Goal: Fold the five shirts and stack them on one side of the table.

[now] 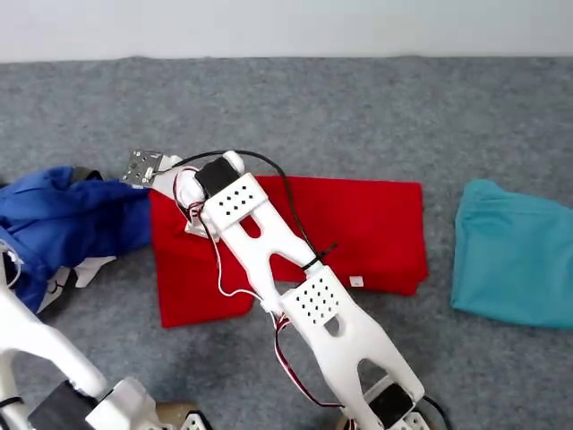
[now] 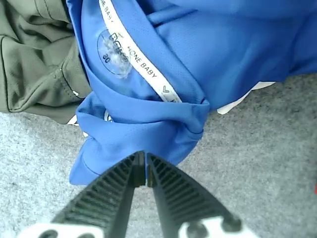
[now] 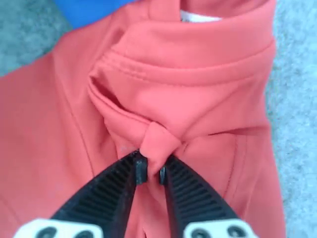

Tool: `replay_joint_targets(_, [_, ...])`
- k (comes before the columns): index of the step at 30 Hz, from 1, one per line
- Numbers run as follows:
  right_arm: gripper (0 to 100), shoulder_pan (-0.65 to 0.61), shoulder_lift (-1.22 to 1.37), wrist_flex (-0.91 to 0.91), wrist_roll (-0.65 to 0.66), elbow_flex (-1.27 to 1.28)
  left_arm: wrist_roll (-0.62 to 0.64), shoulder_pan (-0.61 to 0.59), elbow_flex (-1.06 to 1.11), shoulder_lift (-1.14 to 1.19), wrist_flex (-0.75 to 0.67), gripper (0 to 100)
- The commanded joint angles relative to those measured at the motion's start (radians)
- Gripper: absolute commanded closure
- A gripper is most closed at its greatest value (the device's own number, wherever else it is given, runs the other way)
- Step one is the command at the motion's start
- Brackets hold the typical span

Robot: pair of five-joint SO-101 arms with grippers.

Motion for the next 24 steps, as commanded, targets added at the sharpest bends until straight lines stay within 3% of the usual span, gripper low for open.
replay_joint_targets(1, [95.3, -0.01, -0.12, 0.054, 0.011, -0.077, 0.006, 0.005, -0.007, -0.038, -0.023, 99])
replay_joint_targets(16, [95.0, -0.162, -0.225, 0.039, 0.009, -0.083, 0.006, 0.005, -0.007, -0.038, -0.023, 99])
replay_joint_targets(24, [91.3, -0.105, -0.134, -0.01, 0.003, -0.084, 0.006, 0.005, -0.007, -0.044, -0.023, 99])
